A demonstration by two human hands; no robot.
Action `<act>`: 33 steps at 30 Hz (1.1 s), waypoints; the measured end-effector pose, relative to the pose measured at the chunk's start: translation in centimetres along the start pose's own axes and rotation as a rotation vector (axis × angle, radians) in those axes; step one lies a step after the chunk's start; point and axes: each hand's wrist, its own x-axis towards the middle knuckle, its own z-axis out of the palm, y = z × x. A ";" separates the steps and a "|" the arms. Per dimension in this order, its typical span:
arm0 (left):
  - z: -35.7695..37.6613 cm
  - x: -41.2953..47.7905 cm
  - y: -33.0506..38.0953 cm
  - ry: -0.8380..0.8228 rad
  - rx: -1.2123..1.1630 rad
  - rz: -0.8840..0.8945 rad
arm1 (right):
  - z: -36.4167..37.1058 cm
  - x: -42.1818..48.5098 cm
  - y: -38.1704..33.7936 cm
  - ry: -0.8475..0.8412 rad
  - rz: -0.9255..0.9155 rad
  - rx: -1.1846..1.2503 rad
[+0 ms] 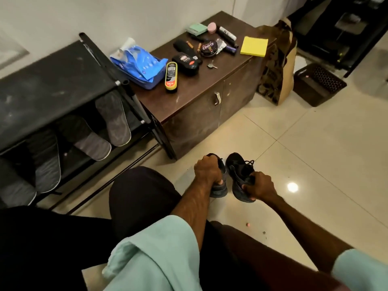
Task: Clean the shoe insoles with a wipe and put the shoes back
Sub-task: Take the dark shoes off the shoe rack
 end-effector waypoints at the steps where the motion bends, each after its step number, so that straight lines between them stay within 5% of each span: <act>1: 0.4 0.7 0.2 0.018 -0.024 -0.009 | 0.6 0.6 0.4 0.021 0.013 0.021; 10: 4.3 7.5 1.2 0.046 -0.150 -0.081 | 3.9 5.4 2.7 0.171 0.081 0.129; 33: 12.1 9.8 -0.3 -0.371 -0.042 -0.181 | 11.5 7.3 6.0 -0.083 0.225 0.030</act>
